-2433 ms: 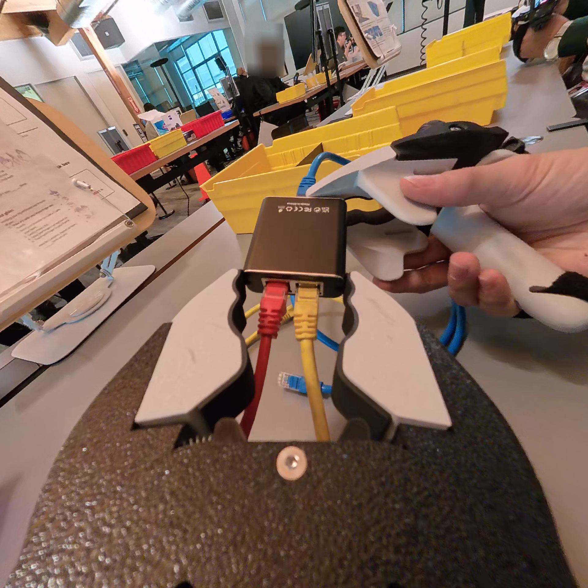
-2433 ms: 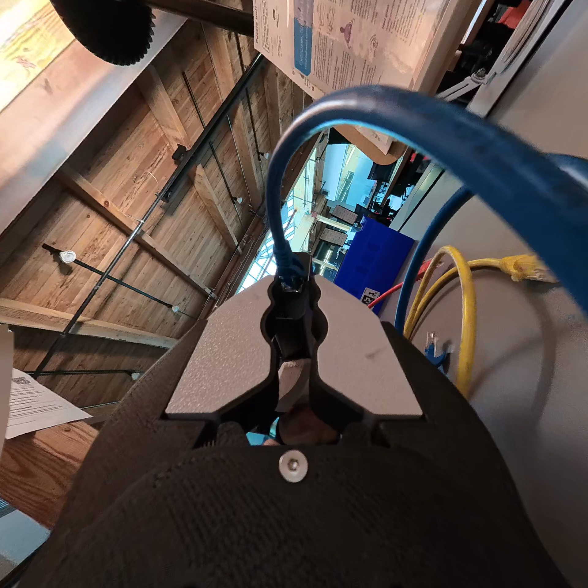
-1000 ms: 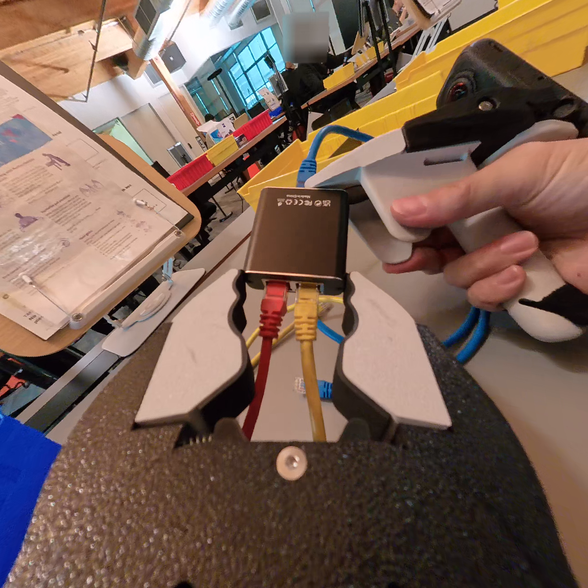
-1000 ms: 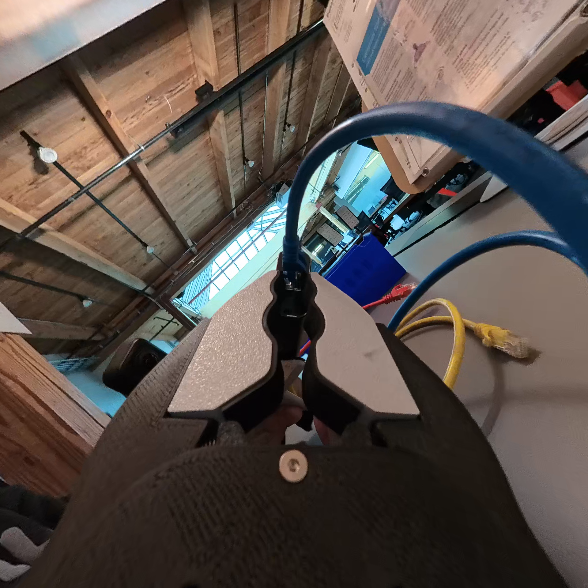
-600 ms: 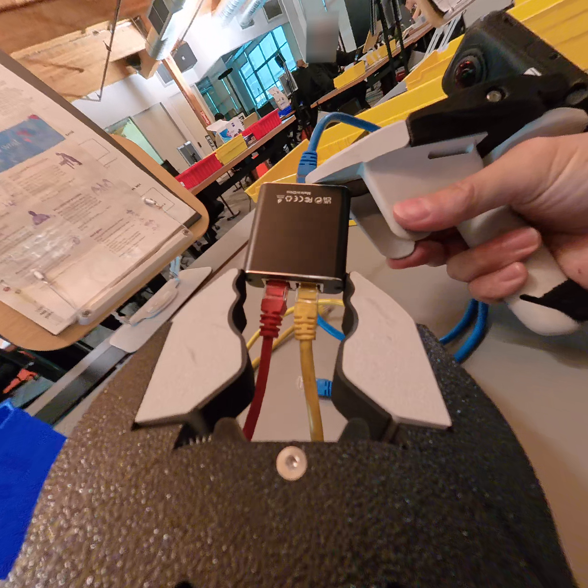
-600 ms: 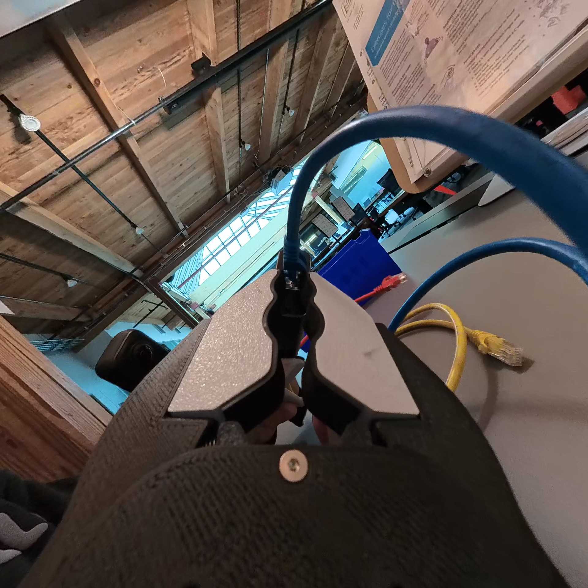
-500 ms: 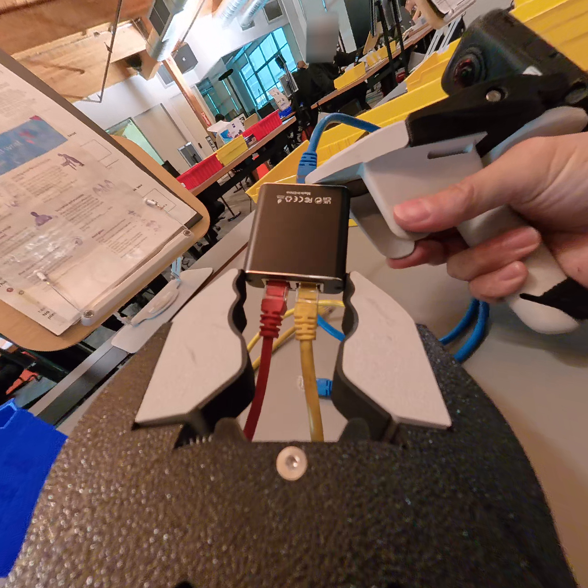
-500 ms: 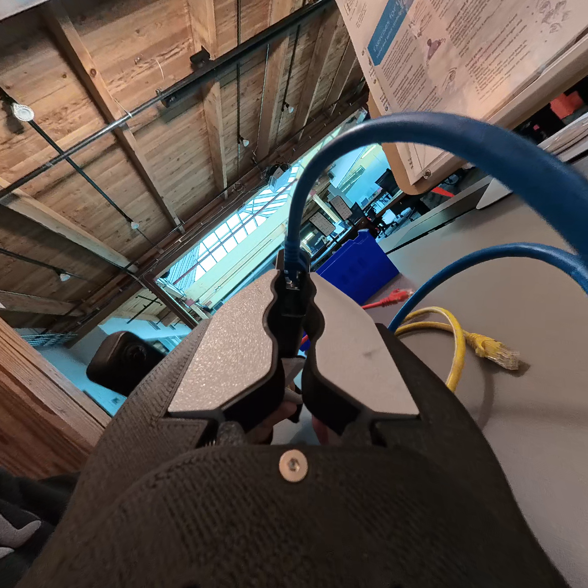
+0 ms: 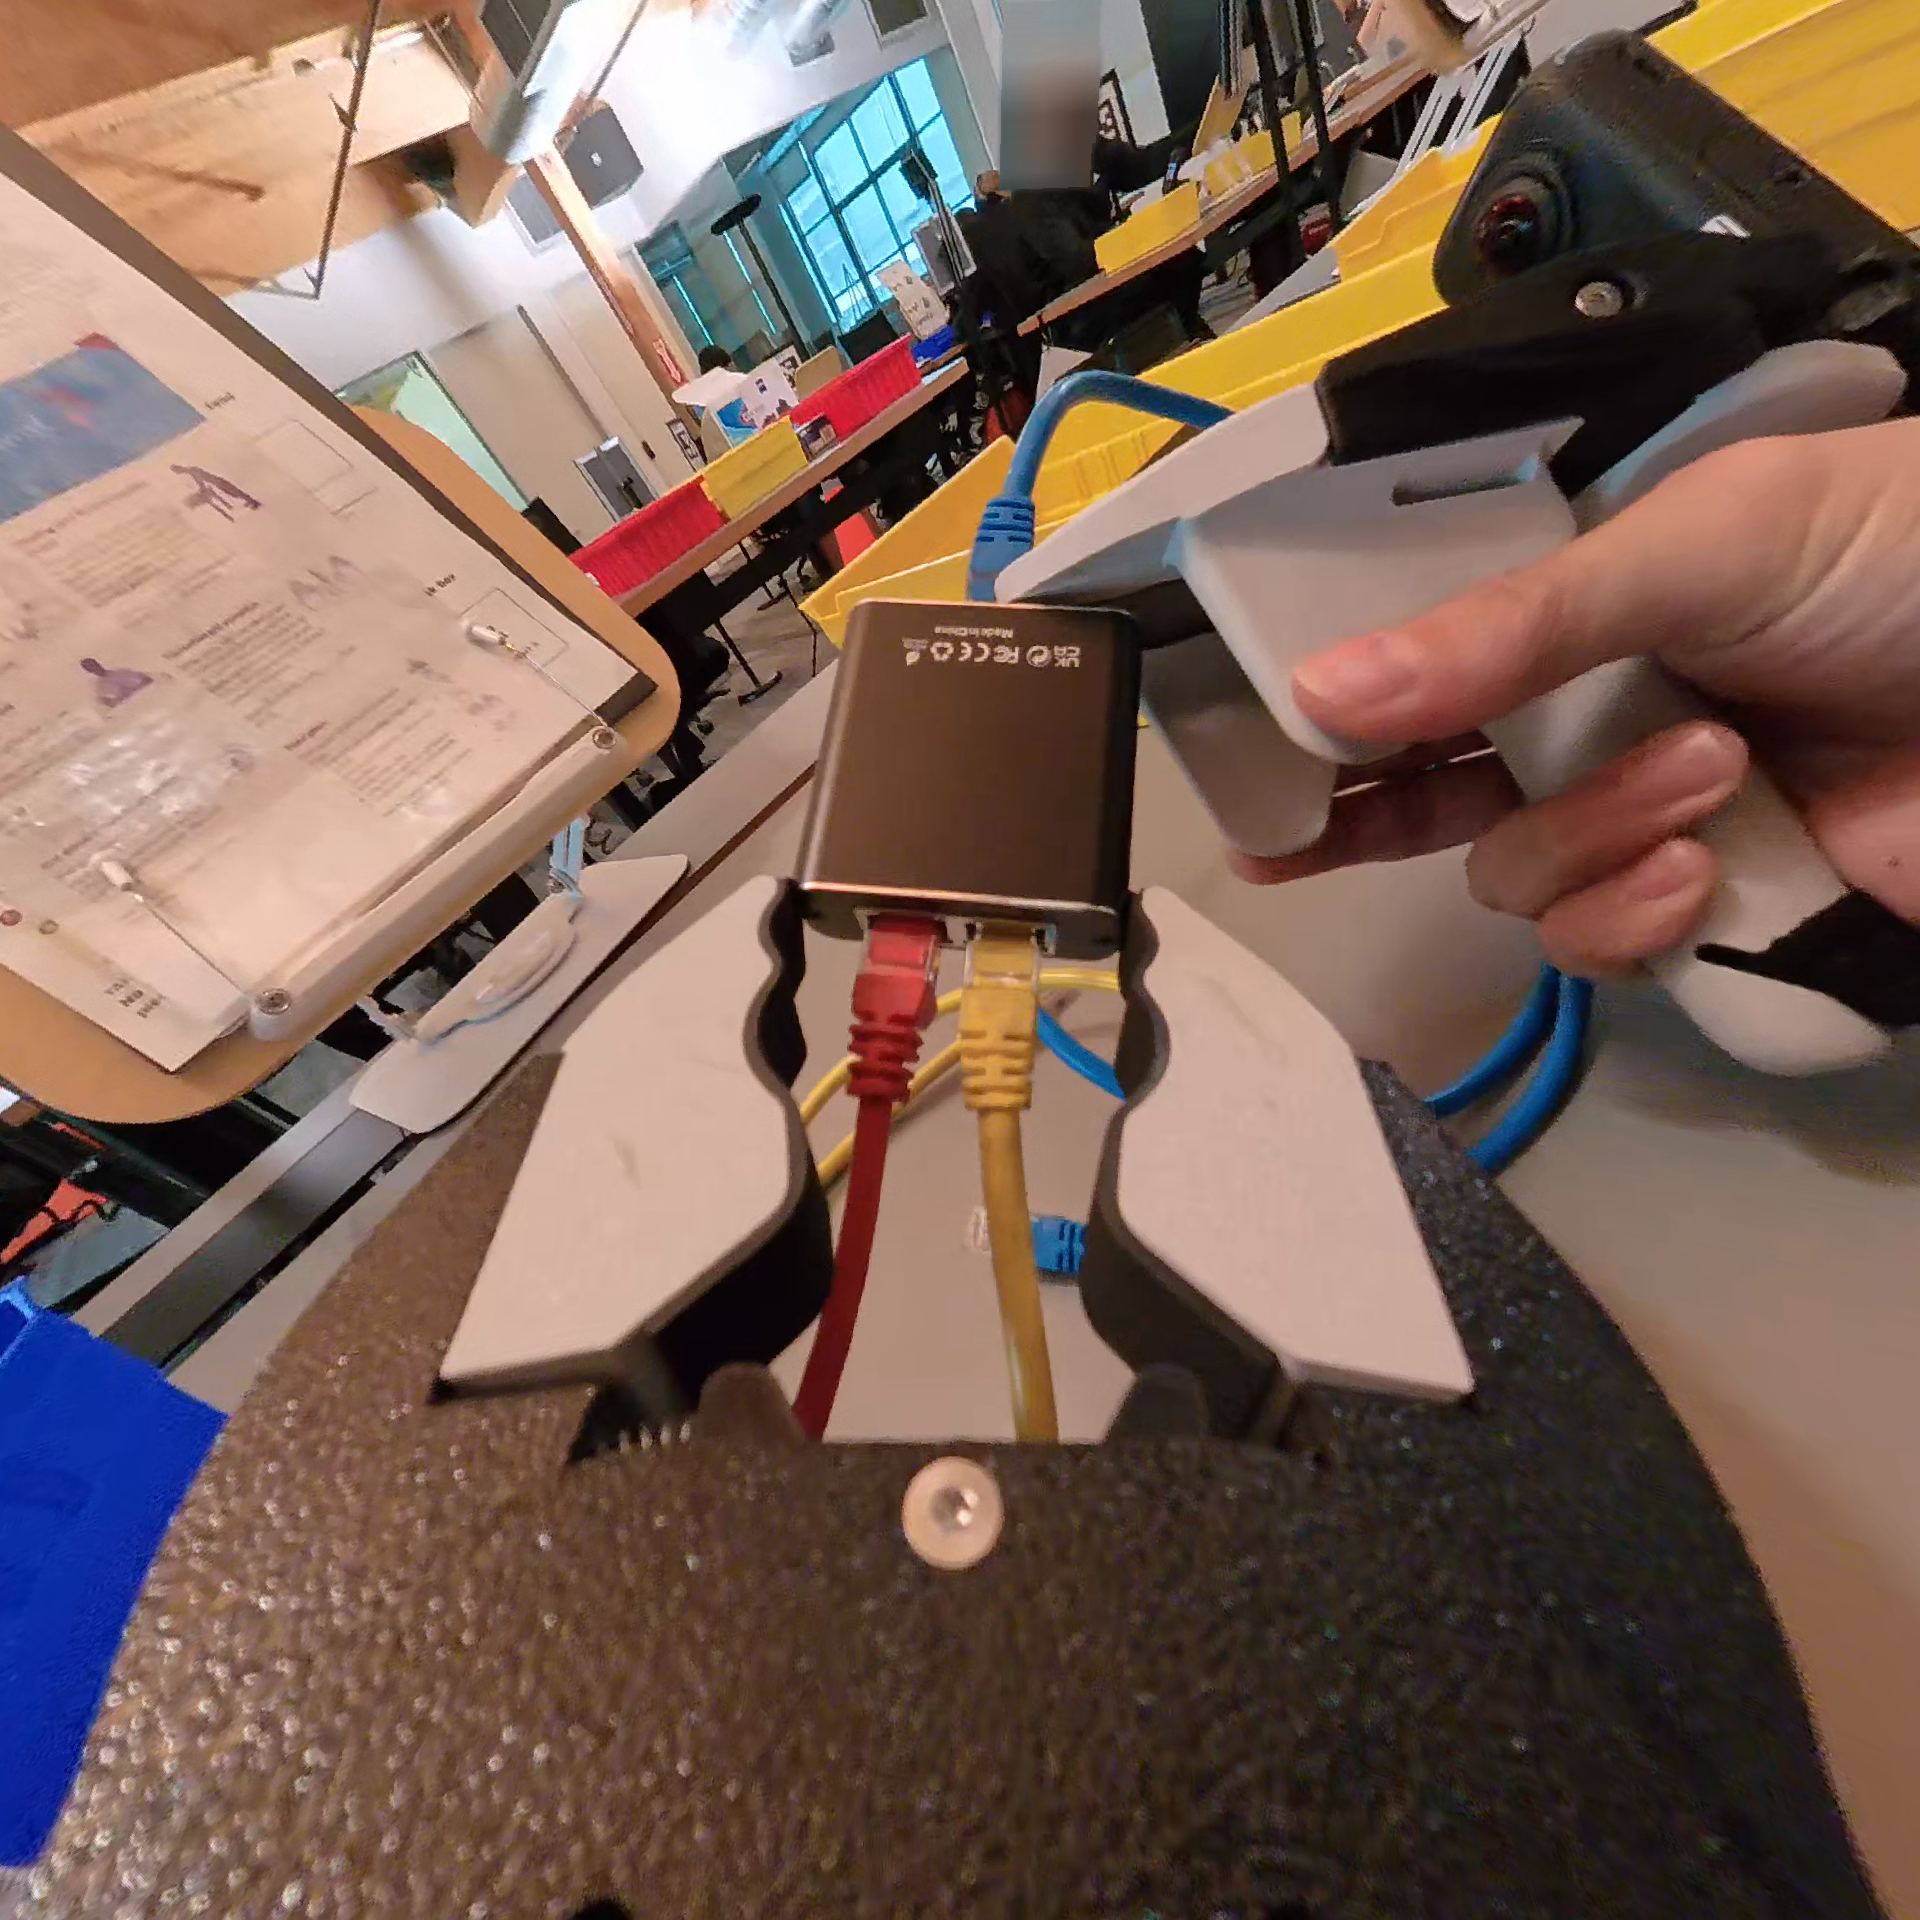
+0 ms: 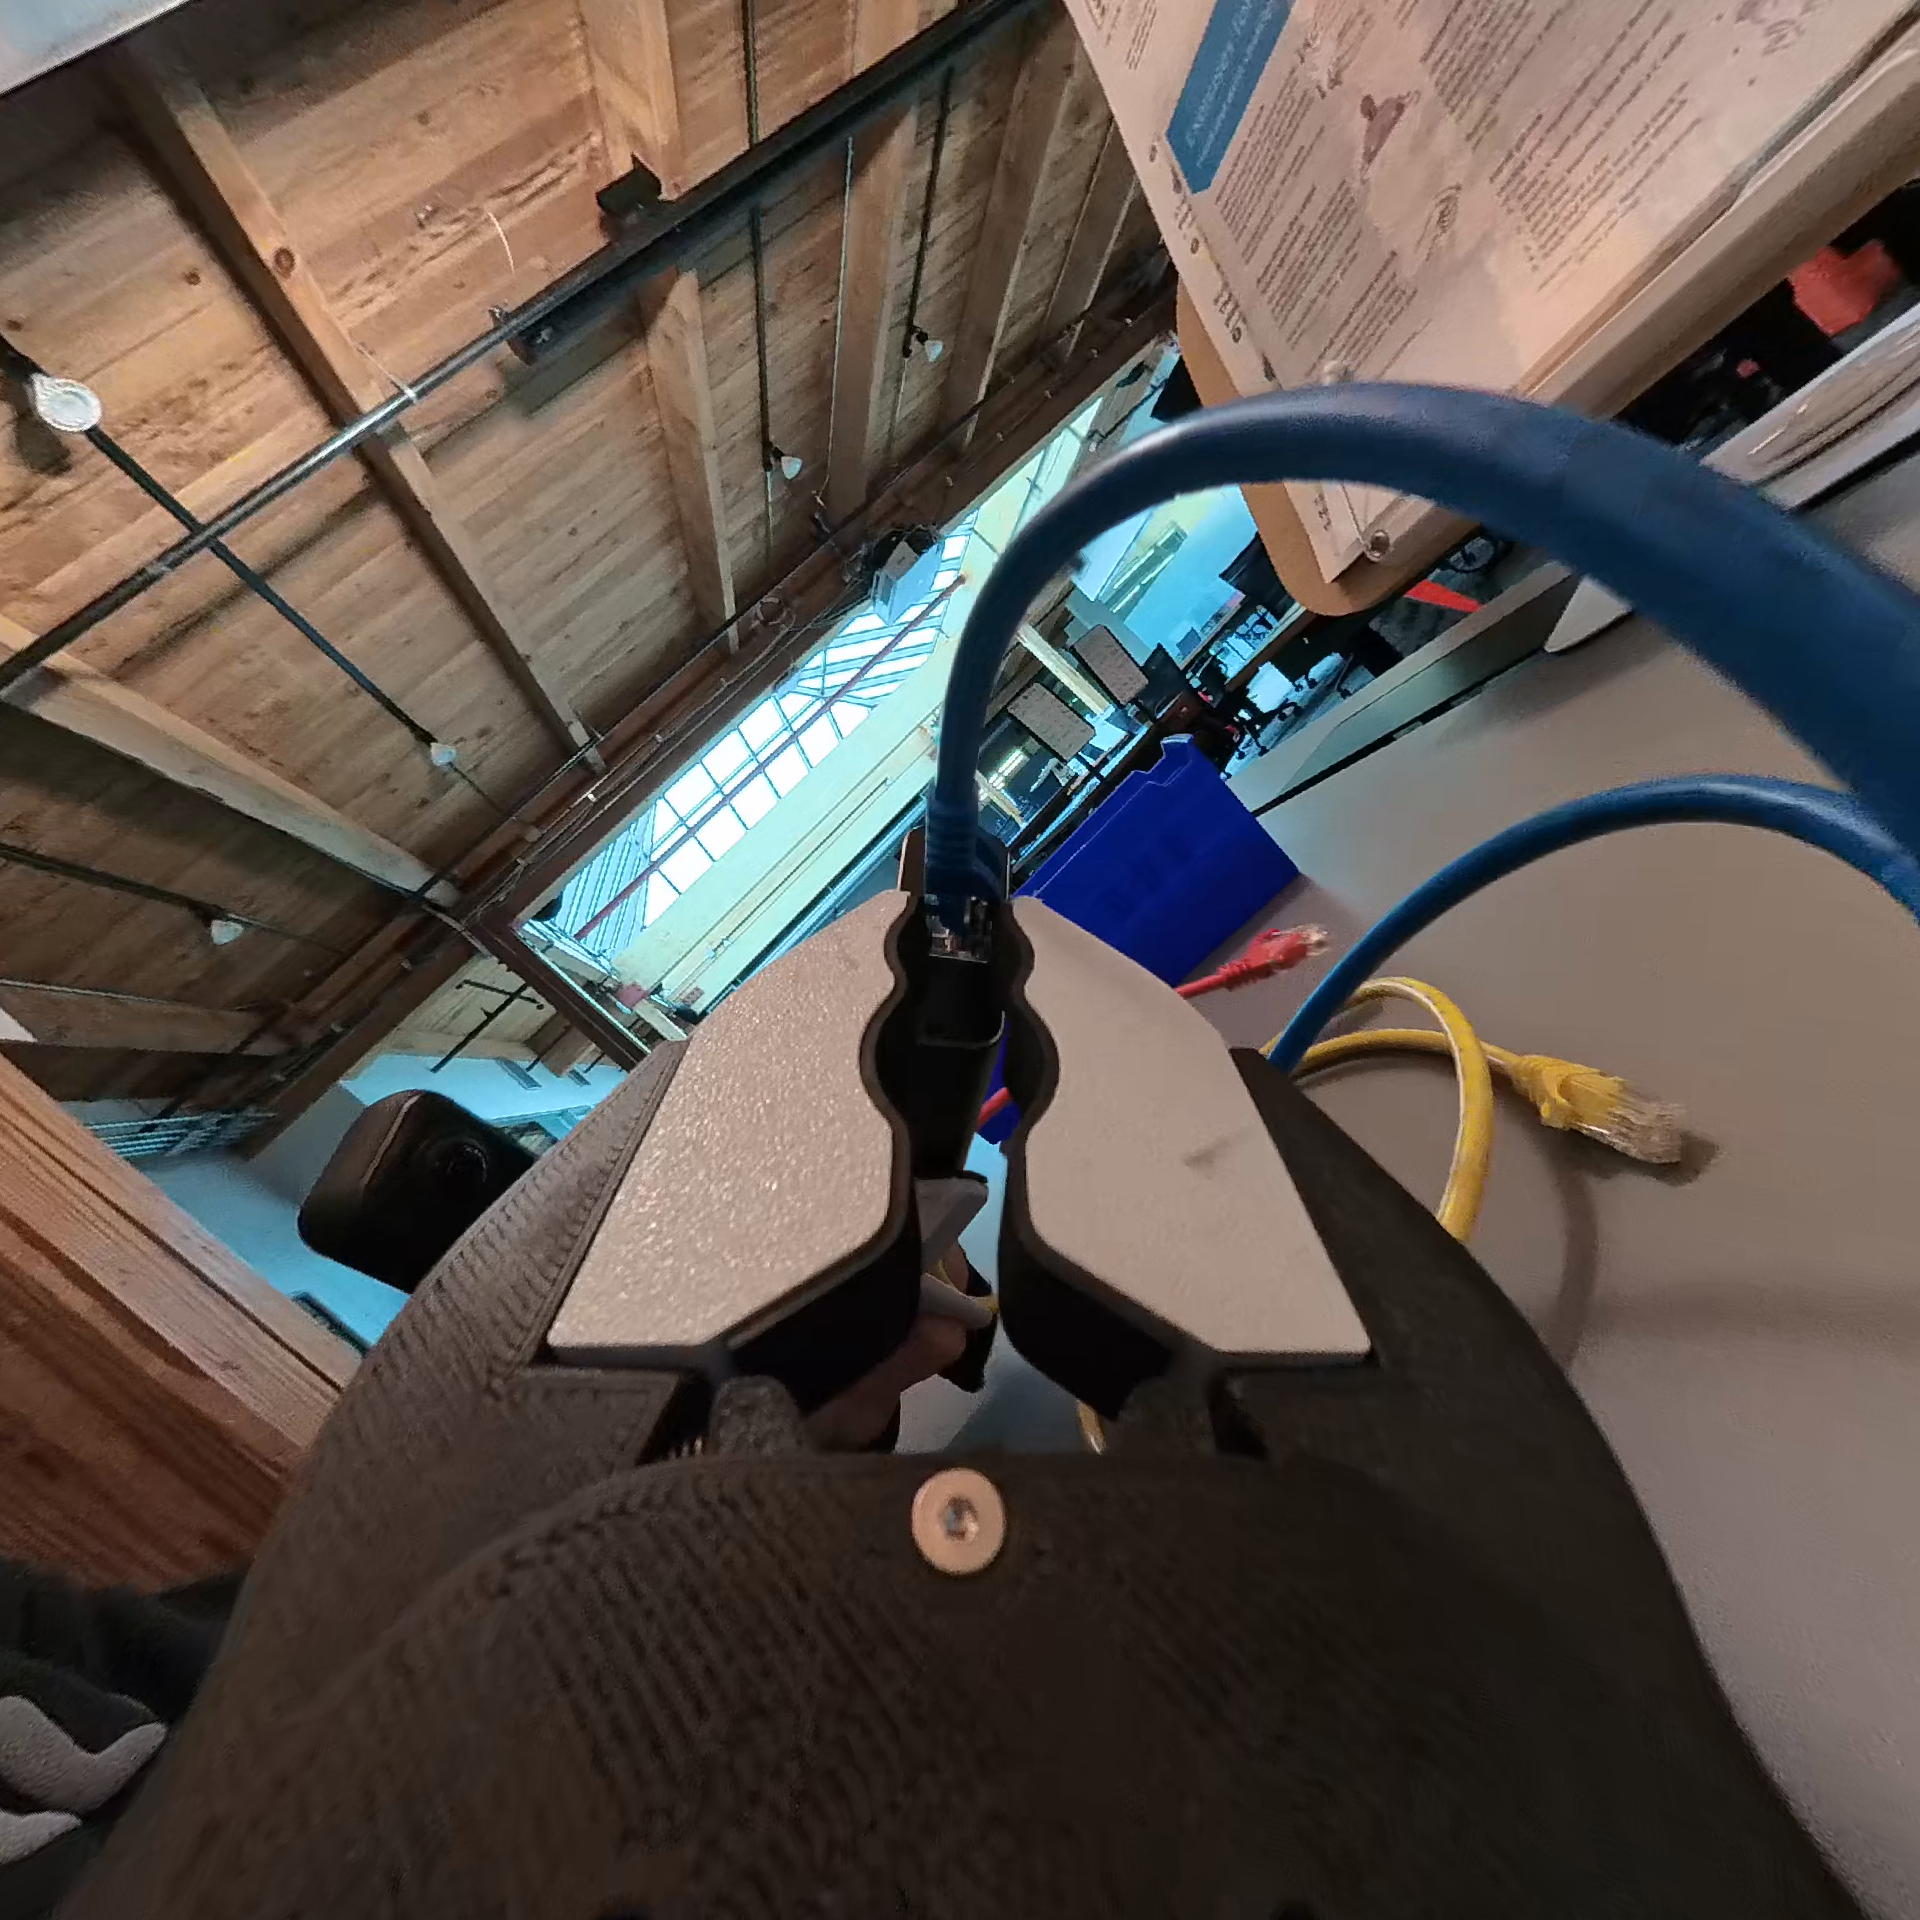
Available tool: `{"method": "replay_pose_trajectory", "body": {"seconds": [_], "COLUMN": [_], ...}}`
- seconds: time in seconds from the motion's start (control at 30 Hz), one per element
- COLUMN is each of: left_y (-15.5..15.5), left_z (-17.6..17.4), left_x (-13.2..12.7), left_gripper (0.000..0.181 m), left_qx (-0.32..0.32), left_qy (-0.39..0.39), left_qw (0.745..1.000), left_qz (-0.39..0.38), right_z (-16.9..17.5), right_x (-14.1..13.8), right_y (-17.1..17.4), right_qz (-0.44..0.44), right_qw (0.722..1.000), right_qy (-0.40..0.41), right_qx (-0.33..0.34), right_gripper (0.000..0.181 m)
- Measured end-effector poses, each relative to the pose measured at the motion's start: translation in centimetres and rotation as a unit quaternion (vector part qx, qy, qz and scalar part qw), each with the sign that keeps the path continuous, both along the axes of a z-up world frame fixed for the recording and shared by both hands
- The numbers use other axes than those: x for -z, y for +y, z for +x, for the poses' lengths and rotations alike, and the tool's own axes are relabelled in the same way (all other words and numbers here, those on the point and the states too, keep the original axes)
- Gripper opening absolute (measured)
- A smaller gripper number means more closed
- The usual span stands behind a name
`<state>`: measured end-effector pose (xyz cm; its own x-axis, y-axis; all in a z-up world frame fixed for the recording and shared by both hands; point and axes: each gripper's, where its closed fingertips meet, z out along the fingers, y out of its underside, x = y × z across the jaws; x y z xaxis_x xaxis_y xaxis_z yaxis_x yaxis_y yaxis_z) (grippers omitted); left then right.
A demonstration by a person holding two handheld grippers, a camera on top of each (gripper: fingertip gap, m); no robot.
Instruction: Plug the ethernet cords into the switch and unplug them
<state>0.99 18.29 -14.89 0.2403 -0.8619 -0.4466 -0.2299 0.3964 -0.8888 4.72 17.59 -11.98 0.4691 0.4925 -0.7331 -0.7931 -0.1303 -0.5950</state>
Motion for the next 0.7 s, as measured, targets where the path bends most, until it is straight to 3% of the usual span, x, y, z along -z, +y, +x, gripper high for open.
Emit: {"method": "replay_pose_trajectory", "body": {"seconds": [0.33,0.7], "left_y": [-0.07,-0.46], "left_z": [0.04,0.04], "left_x": [0.1,-0.45], "left_gripper": [0.058,0.058], "left_qx": [-0.006,-0.008], "left_qy": [0.009,-0.001], "left_qw": [1.0,0.999], "left_qz": [0.015,0.044], "right_z": [0.32,0.06], "right_x": [0.52,-0.04], "right_y": [0.15,-0.54], "right_qz": [-0.019,0.033], "right_qw": [1.0,0.999], "right_qy": [0.009,0.013], "right_qx": [0.013,0.001], "right_gripper": [0.012,0.007]}}
